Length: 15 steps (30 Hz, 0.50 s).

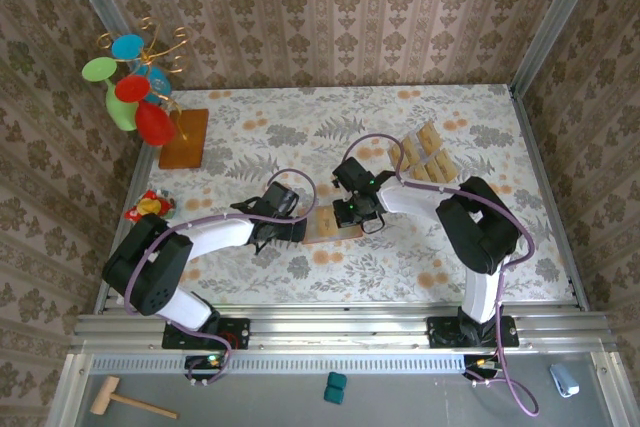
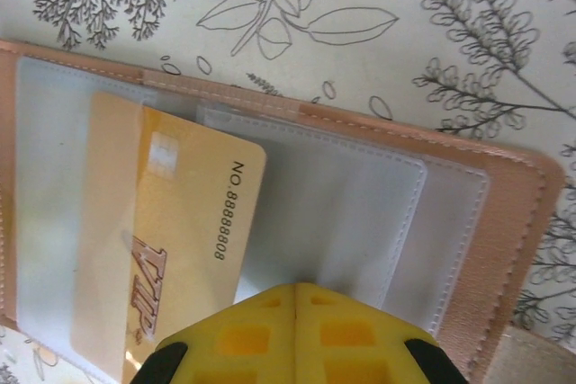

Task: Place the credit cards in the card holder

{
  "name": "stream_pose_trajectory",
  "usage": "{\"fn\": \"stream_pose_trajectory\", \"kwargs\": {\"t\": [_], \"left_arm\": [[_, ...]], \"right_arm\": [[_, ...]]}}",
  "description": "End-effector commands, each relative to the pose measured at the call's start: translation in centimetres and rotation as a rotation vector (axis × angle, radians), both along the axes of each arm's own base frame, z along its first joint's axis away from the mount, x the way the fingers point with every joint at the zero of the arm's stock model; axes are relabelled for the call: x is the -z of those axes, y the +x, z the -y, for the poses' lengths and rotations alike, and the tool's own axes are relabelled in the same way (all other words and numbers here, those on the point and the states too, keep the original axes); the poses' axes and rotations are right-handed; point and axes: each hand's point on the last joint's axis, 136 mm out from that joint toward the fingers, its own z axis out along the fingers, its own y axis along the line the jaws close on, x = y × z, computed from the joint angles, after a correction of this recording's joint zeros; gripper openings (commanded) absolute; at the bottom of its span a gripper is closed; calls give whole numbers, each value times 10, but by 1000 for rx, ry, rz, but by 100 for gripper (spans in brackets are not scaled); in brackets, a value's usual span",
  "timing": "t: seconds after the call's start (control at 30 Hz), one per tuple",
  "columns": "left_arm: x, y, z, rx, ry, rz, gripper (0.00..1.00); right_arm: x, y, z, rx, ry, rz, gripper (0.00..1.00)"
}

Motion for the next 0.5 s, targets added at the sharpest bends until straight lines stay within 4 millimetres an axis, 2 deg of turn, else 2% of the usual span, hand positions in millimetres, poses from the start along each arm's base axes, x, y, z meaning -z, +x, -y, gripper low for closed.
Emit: {"fn": "stream_pose_trajectory", "kwargs": {"t": [0.0, 0.2, 0.47], "left_arm": [[1, 0, -1, 7, 18, -6, 100], [-4, 2, -8, -9, 14, 1, 100], [0, 2, -9, -10, 16, -8, 100]], "right_arm": [[-18, 5, 12, -8, -55, 43, 4], [-27, 12, 6, -14, -38, 56, 0], [-15, 14, -7, -12, 3, 18, 0]]}}
